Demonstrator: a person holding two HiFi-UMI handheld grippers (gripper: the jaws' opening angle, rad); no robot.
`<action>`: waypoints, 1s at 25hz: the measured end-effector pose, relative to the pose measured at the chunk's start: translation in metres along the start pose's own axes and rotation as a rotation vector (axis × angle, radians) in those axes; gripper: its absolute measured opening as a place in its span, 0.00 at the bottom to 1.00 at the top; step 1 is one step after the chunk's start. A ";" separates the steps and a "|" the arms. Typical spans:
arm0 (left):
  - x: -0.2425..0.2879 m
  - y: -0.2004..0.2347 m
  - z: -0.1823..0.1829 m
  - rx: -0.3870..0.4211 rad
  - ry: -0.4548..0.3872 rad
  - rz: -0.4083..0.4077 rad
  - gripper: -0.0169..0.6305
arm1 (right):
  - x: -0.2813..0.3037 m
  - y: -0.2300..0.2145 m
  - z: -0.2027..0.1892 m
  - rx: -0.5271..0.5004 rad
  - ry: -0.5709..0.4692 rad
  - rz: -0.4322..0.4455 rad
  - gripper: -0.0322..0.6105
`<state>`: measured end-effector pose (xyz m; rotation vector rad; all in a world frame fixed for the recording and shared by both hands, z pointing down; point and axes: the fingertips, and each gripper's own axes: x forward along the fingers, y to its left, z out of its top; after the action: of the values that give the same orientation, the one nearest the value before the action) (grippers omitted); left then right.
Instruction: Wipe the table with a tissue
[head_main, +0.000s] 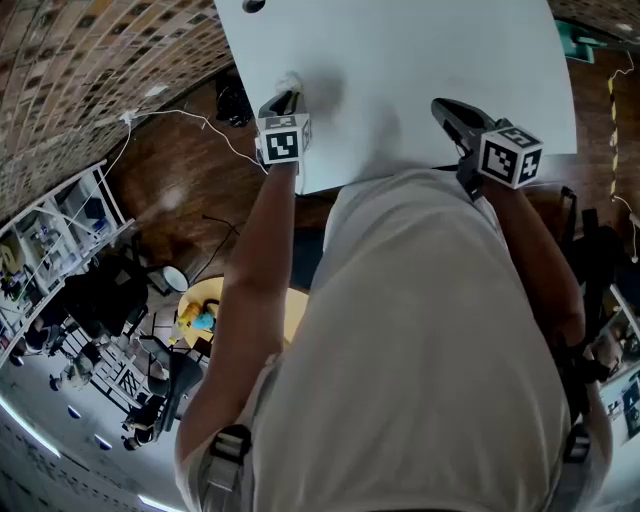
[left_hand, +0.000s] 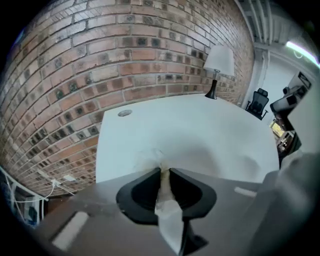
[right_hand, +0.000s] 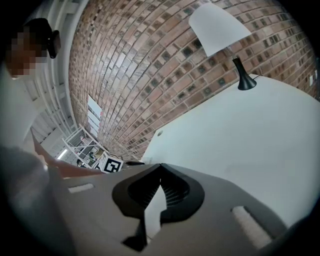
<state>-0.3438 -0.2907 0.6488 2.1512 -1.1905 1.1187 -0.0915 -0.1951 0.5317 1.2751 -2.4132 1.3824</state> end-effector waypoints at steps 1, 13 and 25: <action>0.002 -0.005 0.003 0.014 -0.001 -0.021 0.13 | 0.001 0.001 0.000 0.000 -0.001 -0.008 0.06; 0.019 -0.135 0.019 0.165 0.045 -0.380 0.12 | 0.011 0.010 0.000 -0.013 -0.006 -0.057 0.06; -0.040 -0.234 0.025 0.083 -0.069 -0.713 0.13 | -0.042 -0.010 0.003 -0.041 -0.070 -0.124 0.06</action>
<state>-0.1473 -0.1628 0.6037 2.3895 -0.3245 0.7780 -0.0565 -0.1739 0.5183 1.4589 -2.3476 1.2705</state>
